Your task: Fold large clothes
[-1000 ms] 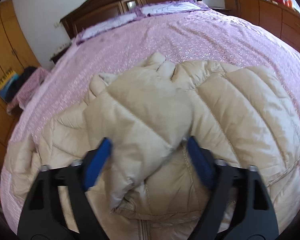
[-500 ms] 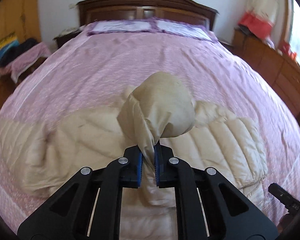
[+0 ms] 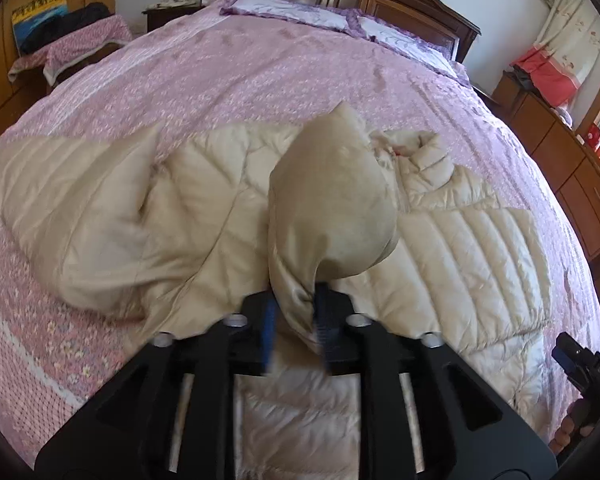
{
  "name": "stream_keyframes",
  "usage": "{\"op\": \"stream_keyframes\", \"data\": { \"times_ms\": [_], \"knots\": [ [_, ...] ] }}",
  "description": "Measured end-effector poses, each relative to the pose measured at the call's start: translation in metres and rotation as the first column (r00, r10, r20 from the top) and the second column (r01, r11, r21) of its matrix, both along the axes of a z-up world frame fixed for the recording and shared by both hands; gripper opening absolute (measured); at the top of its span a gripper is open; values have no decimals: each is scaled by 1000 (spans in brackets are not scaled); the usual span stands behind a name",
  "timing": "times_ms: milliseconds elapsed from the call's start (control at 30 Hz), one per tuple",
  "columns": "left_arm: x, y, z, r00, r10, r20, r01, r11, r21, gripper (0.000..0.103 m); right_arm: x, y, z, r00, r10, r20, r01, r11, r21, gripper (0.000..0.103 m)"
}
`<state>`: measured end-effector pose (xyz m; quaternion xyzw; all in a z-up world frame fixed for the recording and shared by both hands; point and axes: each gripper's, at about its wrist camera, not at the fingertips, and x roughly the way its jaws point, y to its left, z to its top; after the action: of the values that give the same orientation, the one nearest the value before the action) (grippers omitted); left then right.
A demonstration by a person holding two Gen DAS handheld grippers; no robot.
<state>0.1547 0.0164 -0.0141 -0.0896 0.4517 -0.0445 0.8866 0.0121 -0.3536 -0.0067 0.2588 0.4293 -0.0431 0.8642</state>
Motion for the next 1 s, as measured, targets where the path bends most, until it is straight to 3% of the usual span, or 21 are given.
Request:
{"op": "stream_keyframes", "data": {
  "times_ms": [67, 167, 500, 700, 733, 767, 833, 900, 1000],
  "knots": [
    [-5, 5, -1, 1000, -3, 8, 2, 1000, 10, 55, 2, 2, -1, 1000, 6, -7, -6, 1000, -3, 85],
    [-15, 17, 4, 1000, -14, 24, 13, 1000, 25, 67, 5, 5, -1, 1000, 16, -12, -16, 1000, -11, 85],
    [-9, 57, 16, 997, 26, 69, -25, 1000, -12, 73, 31, 7, 14, 997, 74, -25, -75, 995, -66, 85],
    [17, 48, 13, 998, -12, 69, 10, 999, 36, 73, 72, 0, 16, 996, 76, -42, -79, 995, -66, 85],
    [21, 47, 10, 998, -18, 56, 16, 999, 34, 64, 78, -1, 15, 996, 72, -44, -75, 995, -63, 85],
    [23, 46, 7, 999, -25, 45, 24, 999, 31, 42, 84, -3, 14, 997, 67, -45, -70, 996, -59, 85],
    [32, 41, -1, 999, -32, 12, 31, 998, 51, 16, 98, -6, 12, 997, 60, -43, -63, 996, -57, 85],
    [34, 38, -3, 998, -53, 26, 52, 998, 37, 10, 108, -6, 7, 997, 61, -41, -63, 997, -52, 85],
    [37, 33, 3, 996, -59, 65, 55, 996, 67, 8, 123, -14, -6, 998, 60, -26, -58, 996, 61, 85]
  ]
}}
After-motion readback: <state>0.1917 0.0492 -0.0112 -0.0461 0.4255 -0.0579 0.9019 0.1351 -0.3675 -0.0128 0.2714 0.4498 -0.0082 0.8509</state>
